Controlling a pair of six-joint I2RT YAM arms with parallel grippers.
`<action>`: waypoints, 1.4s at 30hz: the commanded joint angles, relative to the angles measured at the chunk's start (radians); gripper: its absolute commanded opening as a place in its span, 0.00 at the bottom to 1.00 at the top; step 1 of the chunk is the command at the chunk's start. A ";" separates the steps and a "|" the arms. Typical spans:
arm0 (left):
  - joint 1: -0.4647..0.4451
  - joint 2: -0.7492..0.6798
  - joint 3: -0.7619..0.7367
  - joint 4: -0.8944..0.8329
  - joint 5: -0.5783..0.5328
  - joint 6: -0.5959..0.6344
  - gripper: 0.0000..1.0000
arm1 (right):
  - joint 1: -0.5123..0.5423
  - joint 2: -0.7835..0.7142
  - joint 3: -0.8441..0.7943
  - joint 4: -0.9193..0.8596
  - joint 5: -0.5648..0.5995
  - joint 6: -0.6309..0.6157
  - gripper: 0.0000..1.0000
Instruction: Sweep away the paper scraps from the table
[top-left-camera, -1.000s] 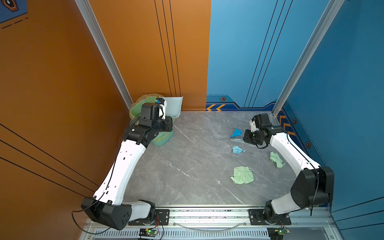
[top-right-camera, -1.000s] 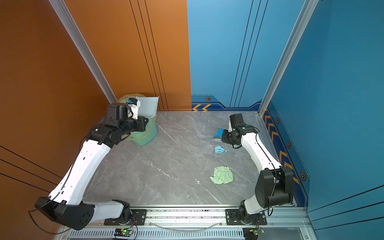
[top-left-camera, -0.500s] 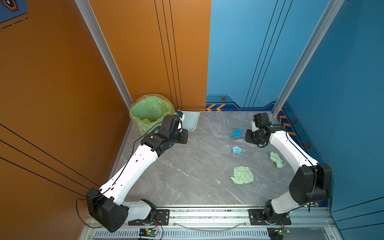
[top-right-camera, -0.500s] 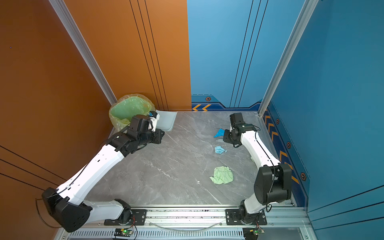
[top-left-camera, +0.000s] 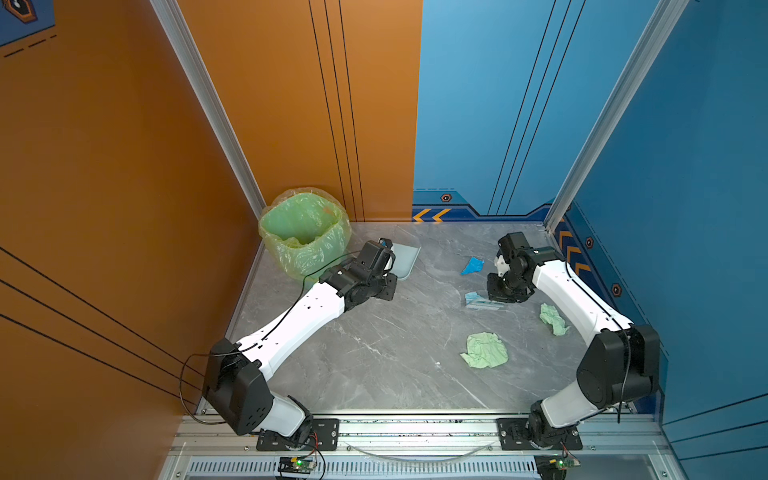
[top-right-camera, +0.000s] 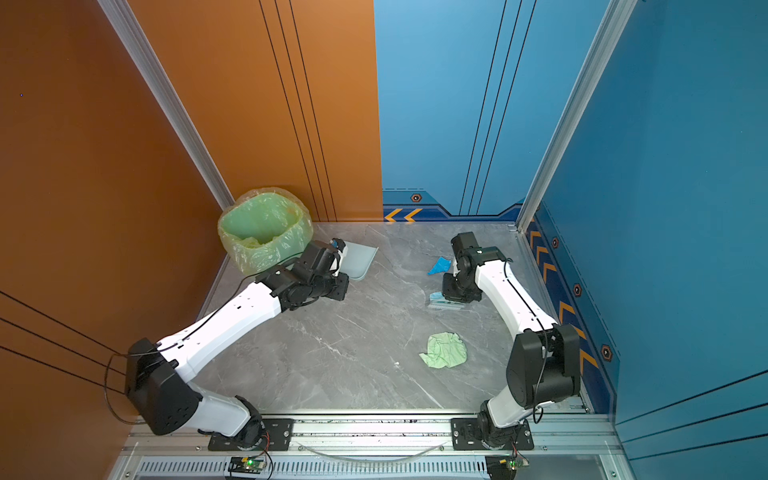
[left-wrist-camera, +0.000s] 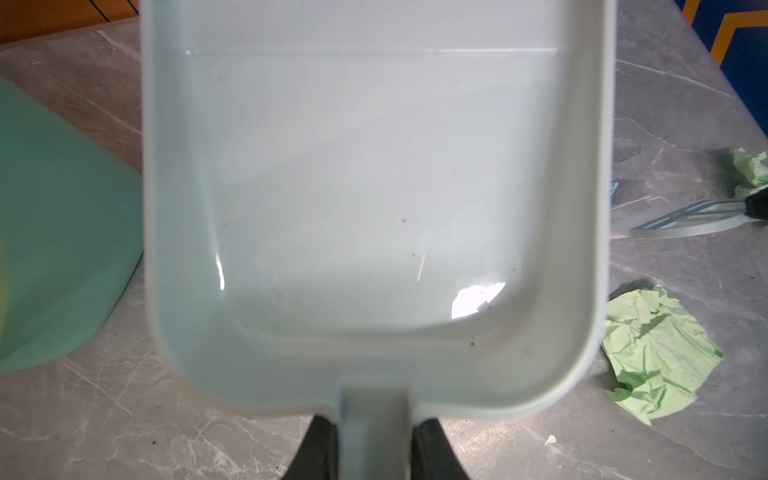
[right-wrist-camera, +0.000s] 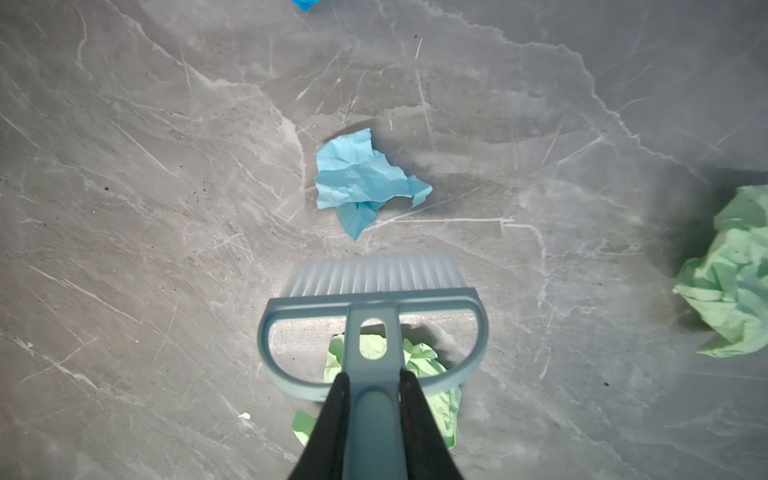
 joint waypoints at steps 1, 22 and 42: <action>-0.021 0.025 -0.027 0.007 -0.029 -0.026 0.00 | 0.010 0.052 0.005 -0.025 0.045 -0.004 0.00; -0.131 0.210 -0.046 0.007 0.023 -0.106 0.00 | -0.007 0.385 0.427 0.080 0.126 0.039 0.00; -0.165 0.381 0.010 0.002 0.075 -0.014 0.00 | -0.120 0.258 0.347 0.299 0.101 0.162 0.00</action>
